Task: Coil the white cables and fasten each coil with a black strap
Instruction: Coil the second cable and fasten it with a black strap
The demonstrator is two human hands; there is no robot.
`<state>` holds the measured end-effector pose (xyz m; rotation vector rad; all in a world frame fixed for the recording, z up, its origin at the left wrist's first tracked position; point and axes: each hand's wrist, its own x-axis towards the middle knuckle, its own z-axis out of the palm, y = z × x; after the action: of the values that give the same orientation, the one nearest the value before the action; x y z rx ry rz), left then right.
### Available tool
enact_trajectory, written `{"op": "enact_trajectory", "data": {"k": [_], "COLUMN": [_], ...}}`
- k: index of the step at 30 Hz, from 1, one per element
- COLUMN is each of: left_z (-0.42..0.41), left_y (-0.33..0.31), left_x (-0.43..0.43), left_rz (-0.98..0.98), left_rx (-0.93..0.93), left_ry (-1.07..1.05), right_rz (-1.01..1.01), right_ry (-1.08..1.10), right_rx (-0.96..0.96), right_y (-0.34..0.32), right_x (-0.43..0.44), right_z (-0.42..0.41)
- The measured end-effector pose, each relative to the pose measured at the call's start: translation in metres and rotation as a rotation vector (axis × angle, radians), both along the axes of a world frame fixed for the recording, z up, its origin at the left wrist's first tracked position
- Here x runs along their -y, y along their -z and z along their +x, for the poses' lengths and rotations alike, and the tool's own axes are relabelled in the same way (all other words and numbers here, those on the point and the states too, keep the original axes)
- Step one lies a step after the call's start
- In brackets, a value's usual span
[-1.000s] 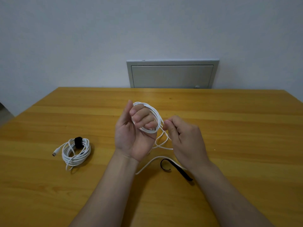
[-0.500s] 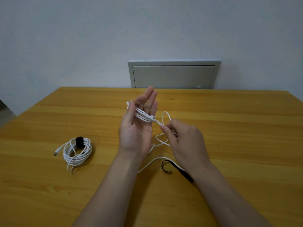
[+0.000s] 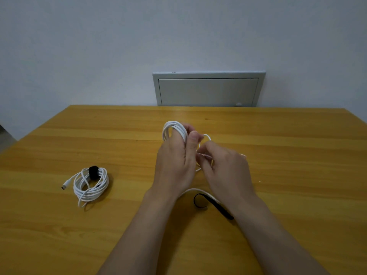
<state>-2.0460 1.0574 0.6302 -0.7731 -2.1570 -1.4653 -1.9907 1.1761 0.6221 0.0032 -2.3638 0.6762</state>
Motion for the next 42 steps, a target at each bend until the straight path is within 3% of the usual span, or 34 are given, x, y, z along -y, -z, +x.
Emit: {"op": "enact_trajectory", "data": {"k": [5, 10, 18, 25, 30, 35, 39, 42], "left_z": [0.005, 0.012, 0.007, 0.004, 0.008, 0.008, 0.013, 0.024], "left_y": [-0.005, -0.011, -0.007, -0.002, -0.010, -0.037, -0.080, -0.104], "left_x": [-0.003, -0.002, 0.009, 0.011, 0.011, 0.010, 0.011, 0.010], "left_rz": [-0.227, -0.337, -0.546, -0.644, -0.560, -0.391, -0.295, -0.247], "left_rx": [-0.035, -0.059, 0.056, 0.003, -0.004, 0.091, 0.065, 0.055], "left_ry": [-0.061, -0.140, -0.169, 0.013, 0.127, 0.219, 0.149, 0.090], "right_rz": [0.021, 0.049, -0.012, -0.053, -0.015, -0.072, -0.365, -0.475], "right_ry": [-0.040, -0.032, -0.239, -0.220, -0.149, 0.220, 0.296, 0.298], "right_rx": [-0.040, -0.076, 0.125, 0.068, -0.108, -0.331, -0.065, 0.078], "right_y": [0.002, -0.001, -0.006, -0.003, -0.005, -0.022, -0.042, -0.065], "right_x": [-0.013, -0.011, -0.032, -0.039, -0.041, -0.038, -0.032, -0.025], "right_z": [-0.003, -0.002, -0.001, -0.002, -0.002, 0.006, 0.012, 0.021]}}
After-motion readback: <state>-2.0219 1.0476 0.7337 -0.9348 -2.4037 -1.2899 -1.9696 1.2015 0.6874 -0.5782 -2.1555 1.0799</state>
